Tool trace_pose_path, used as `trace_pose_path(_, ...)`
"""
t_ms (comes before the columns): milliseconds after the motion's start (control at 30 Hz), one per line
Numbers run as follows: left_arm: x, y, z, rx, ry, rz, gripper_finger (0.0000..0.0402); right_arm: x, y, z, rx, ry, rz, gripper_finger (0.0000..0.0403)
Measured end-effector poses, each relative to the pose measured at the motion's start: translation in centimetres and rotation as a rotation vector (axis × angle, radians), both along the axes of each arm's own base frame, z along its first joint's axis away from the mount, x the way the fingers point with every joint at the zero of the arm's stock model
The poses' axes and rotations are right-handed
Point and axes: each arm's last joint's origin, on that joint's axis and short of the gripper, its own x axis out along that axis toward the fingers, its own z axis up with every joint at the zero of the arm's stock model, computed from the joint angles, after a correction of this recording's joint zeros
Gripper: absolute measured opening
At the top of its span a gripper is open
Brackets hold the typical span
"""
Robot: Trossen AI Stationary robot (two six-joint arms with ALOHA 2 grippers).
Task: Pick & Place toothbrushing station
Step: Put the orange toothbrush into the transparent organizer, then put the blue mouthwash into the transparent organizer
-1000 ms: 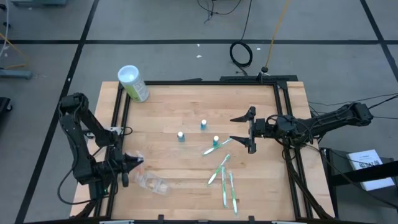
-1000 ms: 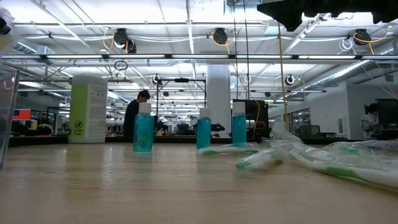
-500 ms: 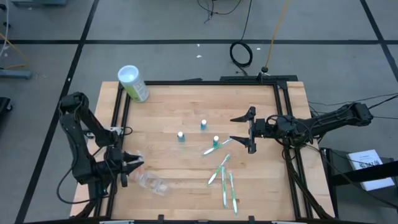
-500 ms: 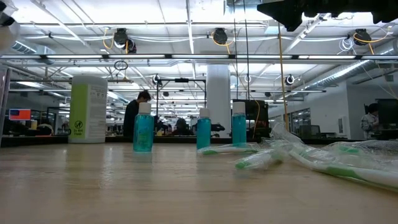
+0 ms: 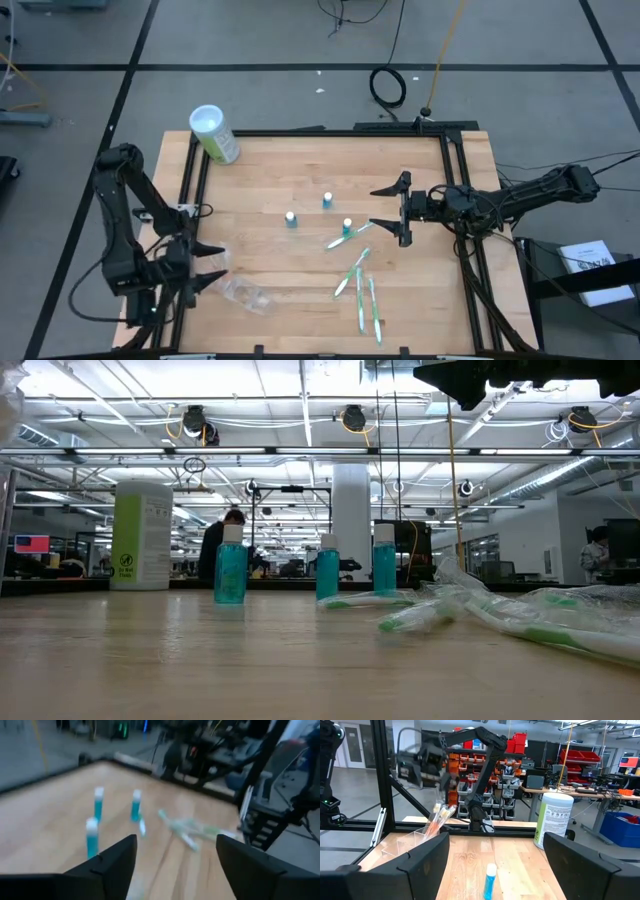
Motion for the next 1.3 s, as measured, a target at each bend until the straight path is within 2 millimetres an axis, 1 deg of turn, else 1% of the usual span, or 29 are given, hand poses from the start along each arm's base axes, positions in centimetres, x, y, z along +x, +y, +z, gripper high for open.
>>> trace_pose_path(167,0.4,-0.6,4.4,0.178,-0.162,0.004,0.0293,0.0,0.0,0.0,0.003,-0.001,0.000,0.0318)
trace_pose_path(233,0.9,-0.6,6.0,0.196,-0.202,0.039,0.0294,0.0,0.0,0.0,0.003,-0.001,0.000,0.0318)
trace_pose_path(300,1.6,-0.4,7.4,0.189,-0.205,0.082,0.0294,0.0,0.0,0.0,0.003,0.000,0.000,0.0318)
trace_pose_path(400,3.2,0.2,8.4,0.164,-0.169,0.148,0.0294,0.0,0.0,0.0,0.003,0.000,0.000,0.0318)
trace_pose_path(533,6.2,0.5,8.7,0.140,-0.029,0.156,0.0294,0.0,0.0,-0.1,0.002,0.007,0.001,0.0318)
trace_pose_path(633,9.1,0.5,9.2,0.101,0.035,0.083,0.0294,0.0,0.0,-0.1,0.001,0.015,0.003,0.0318)
trace_pose_path(733,11.7,0.4,10.4,0.075,0.025,-0.092,0.0294,0.0,0.0,-0.2,0.000,0.018,0.003,0.0318)
trace_pose_path(833,13.6,0.5,11.2,0.158,-0.023,-0.271,0.0294,0.0,0.0,-0.2,-0.001,0.023,0.004,0.0318)
trace_pose_path(900,14.6,0.8,11.0,0.266,-0.007,-0.319,0.0294,0.0,0.0,-0.2,-0.001,0.024,0.004,0.0318)
trace_pose_path(1000,16.0,1.9,9.6,0.334,0.015,-0.237,0.0294,0.0,0.0,-0.4,-0.004,0.042,0.004,0.0318)
trace_pose_path(1067,17.1,3.1,8.6,0.300,-0.007,-0.195,0.0294,0.0,0.0,-0.5,-0.005,0.050,0.004,0.0318)
trace_pose_path(1167,18.6,5.1,6.1,0.209,-0.086,-0.239,0.0294,0.0,0.0,-0.5,-0.006,0.053,0.004,0.0318)
trace_pose_path(1233,19.1,6.3,4.2,0.159,-0.127,-0.280,0.0294,0.0,0.0,-0.5,-0.005,0.052,0.004,0.0318)
trace_pose_path(1300,19.1,7.3,2.6,0.138,-0.130,-0.278,0.0294,0.0,0.0,-0.5,-0.006,0.052,0.004,0.0318)
